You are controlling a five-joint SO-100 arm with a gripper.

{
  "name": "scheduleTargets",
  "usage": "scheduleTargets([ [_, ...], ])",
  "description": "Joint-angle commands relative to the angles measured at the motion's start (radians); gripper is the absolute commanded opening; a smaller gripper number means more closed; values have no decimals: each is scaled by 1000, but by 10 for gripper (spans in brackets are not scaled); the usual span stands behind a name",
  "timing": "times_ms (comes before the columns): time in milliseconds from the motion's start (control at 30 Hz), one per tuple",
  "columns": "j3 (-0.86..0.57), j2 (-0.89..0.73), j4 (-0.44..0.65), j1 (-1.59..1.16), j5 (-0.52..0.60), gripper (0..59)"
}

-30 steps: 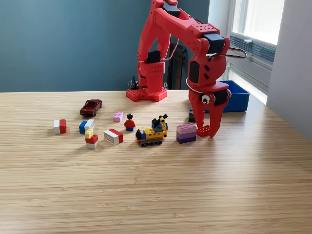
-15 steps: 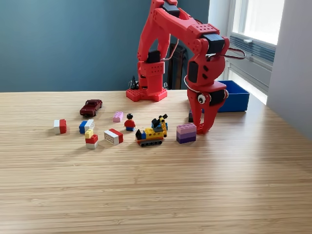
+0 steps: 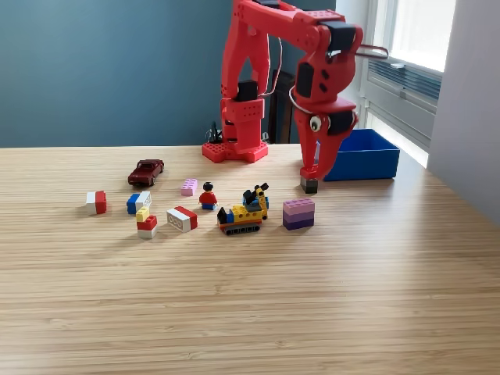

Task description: Grasp a lego block and put it in the bin.

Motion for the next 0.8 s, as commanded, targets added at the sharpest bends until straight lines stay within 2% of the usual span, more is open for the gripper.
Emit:
scheduleTargets([
  [33,-55,244,35,-44,-11,0],
  [367,28,385,38,-311,-21,0],
  [667,-20,374,86,-604,51,0],
  [800,5,374,84,-658,35,0],
])
